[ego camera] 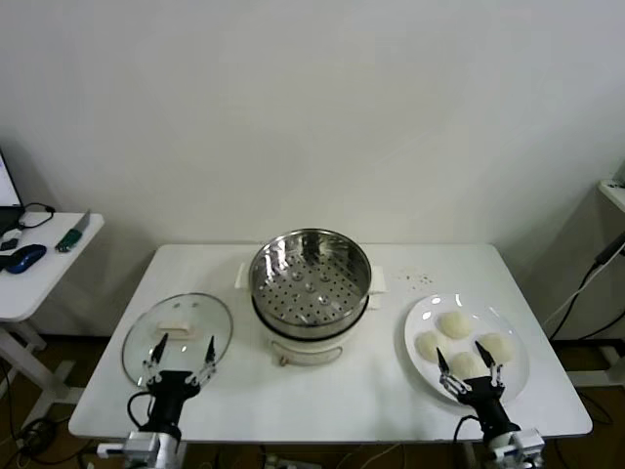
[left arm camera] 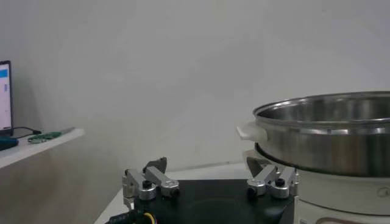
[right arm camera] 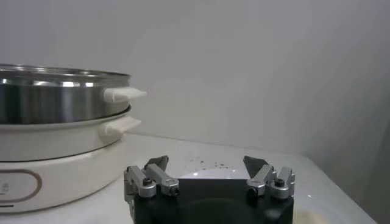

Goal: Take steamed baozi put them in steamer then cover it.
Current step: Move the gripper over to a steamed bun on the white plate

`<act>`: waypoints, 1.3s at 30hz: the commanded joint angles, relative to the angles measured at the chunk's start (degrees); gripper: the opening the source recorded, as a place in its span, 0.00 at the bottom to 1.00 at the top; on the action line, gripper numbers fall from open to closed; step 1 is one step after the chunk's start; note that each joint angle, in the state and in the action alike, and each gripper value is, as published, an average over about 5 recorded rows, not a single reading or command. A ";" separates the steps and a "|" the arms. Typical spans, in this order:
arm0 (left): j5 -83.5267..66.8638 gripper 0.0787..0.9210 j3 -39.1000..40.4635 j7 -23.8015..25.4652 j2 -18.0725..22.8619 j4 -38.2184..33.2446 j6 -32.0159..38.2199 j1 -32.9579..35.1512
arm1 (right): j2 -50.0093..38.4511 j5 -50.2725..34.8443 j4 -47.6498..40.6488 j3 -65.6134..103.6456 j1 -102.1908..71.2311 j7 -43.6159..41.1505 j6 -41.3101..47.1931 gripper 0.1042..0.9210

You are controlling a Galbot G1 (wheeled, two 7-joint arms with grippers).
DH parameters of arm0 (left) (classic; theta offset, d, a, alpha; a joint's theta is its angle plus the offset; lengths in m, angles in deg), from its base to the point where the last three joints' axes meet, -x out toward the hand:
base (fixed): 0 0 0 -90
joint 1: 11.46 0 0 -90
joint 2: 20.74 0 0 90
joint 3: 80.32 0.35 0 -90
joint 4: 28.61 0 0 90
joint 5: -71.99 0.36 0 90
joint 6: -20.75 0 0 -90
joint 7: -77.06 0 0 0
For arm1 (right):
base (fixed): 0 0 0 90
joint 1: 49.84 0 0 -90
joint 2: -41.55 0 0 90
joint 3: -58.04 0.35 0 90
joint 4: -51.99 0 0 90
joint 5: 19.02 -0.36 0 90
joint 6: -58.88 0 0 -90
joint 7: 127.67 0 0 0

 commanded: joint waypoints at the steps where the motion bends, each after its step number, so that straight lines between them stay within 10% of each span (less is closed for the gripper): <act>1: -0.02 0.88 0.00 -0.06 -0.07 0.03 0.01 0.03 | -0.70 0.09 0.19 -0.10 0.23 -1.13 0.25 0.88; 24: -0.60 0.88 0.14 -0.72 -1.00 -0.64 -1.17 1.28 | -45.82 13.32 -21.57 -24.85 44.66 -44.83 15.15 0.88; 39: -1.63 0.88 -0.47 -1.90 -1.51 0.16 -1.69 0.73 | -45.74 13.66 -36.77 -78.97 90.57 -51.60 11.67 0.88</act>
